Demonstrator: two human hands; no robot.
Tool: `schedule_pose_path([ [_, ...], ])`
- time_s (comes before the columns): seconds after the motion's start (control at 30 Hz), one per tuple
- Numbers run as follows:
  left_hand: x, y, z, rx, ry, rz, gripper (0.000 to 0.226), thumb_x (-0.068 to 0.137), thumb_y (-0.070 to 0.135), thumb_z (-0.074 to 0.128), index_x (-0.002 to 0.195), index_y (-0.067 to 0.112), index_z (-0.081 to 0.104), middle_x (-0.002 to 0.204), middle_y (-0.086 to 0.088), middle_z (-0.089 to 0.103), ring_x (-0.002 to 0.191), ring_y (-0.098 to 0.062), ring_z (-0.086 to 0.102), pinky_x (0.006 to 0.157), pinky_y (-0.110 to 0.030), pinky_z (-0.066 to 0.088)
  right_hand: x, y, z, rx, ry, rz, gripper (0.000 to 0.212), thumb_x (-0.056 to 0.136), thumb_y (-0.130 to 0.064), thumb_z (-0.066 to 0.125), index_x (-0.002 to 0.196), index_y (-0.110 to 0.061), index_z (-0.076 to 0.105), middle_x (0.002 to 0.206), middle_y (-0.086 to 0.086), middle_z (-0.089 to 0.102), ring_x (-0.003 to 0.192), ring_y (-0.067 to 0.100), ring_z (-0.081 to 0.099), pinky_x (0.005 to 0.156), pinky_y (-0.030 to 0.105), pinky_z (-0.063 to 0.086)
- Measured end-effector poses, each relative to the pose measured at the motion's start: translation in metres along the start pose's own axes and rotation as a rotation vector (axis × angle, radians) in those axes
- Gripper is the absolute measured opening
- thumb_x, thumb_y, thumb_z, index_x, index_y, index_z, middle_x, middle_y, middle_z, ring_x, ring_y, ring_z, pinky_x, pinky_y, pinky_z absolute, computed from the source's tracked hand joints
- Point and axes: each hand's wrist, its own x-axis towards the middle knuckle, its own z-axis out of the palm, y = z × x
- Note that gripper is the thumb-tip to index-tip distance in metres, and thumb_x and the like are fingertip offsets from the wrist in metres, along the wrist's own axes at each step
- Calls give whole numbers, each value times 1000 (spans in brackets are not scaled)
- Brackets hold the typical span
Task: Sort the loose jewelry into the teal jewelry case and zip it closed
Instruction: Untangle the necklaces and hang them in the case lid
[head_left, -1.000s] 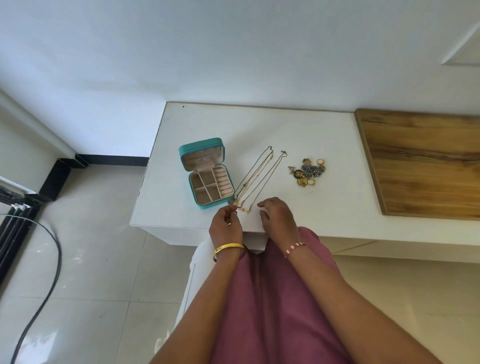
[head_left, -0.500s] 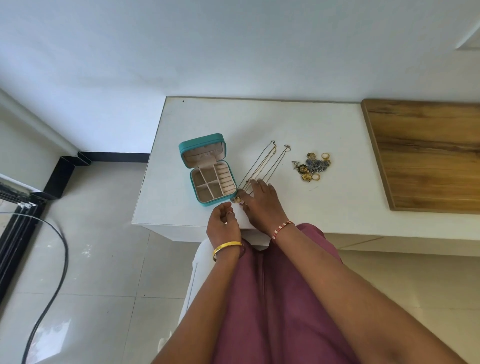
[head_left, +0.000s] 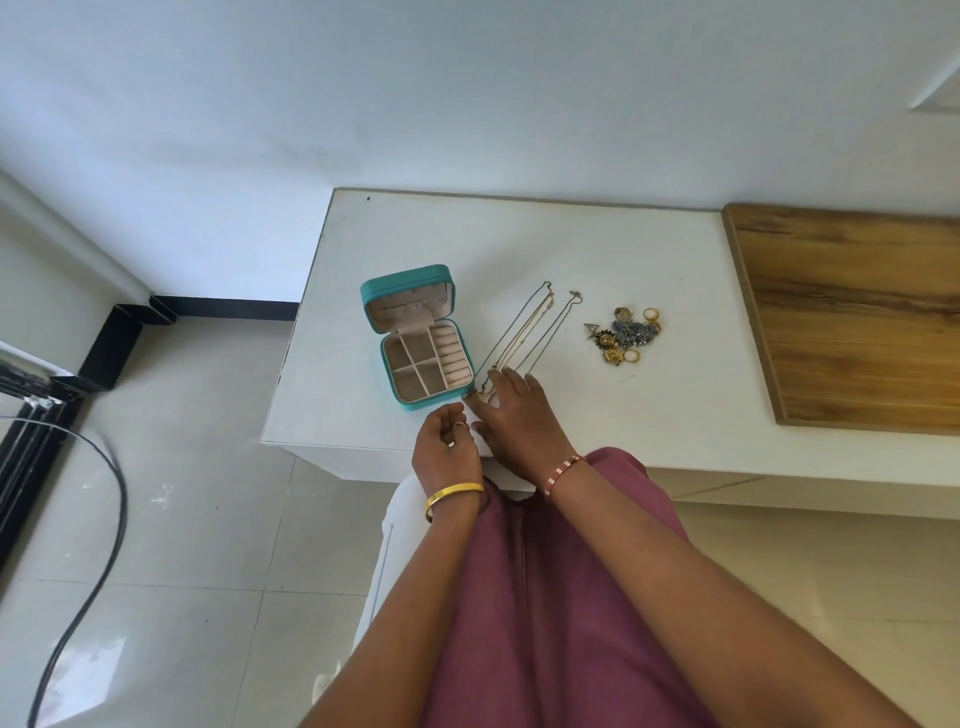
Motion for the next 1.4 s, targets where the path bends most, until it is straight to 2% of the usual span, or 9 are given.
schedule_pose_path([
  [0.27, 0, 0, -1, 7, -7, 0, 21, 90, 8, 52, 107, 9, 64, 111, -9, 67, 100, -28, 63, 97, -43, 48, -5, 6, -2, 81, 64, -8, 33, 70, -15, 76, 101, -14, 70, 114, 26, 60, 108, 43, 57, 88, 53, 47],
  [0.43, 0, 1, 0, -10, -17, 9, 19, 88, 5, 52, 102, 10, 65, 106, -10, 68, 98, -27, 63, 95, -43, 50, -14, 21, -18, 282, 157, 263, 27, 88, -9, 55, 114, -6, 63, 113, 20, 56, 107, 33, 50, 87, 38, 45],
  [0.7, -1, 0, 1, 38, -50, 33, 21, 88, 6, 51, 103, 11, 65, 106, -9, 68, 97, -28, 63, 95, -43, 49, -17, 16, -9, 207, -55, 249, 34, 89, -21, 56, 122, -9, 58, 109, 15, 54, 106, 29, 48, 82, 35, 45],
  [0.83, 1, -3, 1, 36, -49, 43, 21, 88, 6, 52, 101, 12, 66, 105, -10, 69, 97, -28, 63, 94, -43, 50, -18, 5, -12, 34, -87, 164, 14, 69, -4, 72, 81, 0, 69, 80, 17, 59, 77, 34, 59, 55, 31, 45],
  [0.9, 2, -3, 1, 47, -57, 47, 21, 88, 6, 52, 102, 11, 66, 105, -10, 68, 98, -27, 63, 95, -43, 50, -20, 4, -15, -51, -58, 134, 26, 41, 3, 82, 57, -4, 63, 59, 11, 55, 53, 27, 57, 40, 22, 38],
  [0.97, 3, -4, 2, 58, -61, 55, 21, 88, 6, 51, 102, 11, 66, 106, -10, 68, 98, -28, 63, 95, -43, 49, -22, 4, -18, -71, -52, 121, 33, 30, 4, 82, 52, -7, 60, 53, 8, 54, 46, 23, 55, 36, 18, 35],
  [1.2, 2, -5, 2, 79, -85, 52, 22, 89, 9, 51, 107, 11, 65, 111, -10, 67, 101, -27, 62, 97, -43, 48, -18, 9, -12, -16, -69, 153, 29, 42, -3, 83, 64, -4, 64, 61, 10, 59, 54, 25, 59, 40, 23, 43],
  [1.3, 3, -5, 2, 94, -131, 41, 23, 88, 9, 52, 106, 12, 65, 110, -9, 68, 101, -27, 62, 98, -42, 47, -18, 14, -10, 70, -92, 178, 18, 77, 3, 59, 94, 5, 60, 95, 23, 59, 89, 38, 57, 67, 38, 47],
  [1.4, 5, -6, 4, 106, -181, 25, 22, 87, 8, 52, 103, 13, 67, 107, -11, 68, 99, -28, 63, 96, -43, 49, -19, 18, -9, 94, -119, 211, 23, 87, 3, 45, 109, 2, 52, 112, 21, 52, 104, 35, 47, 80, 39, 40],
])
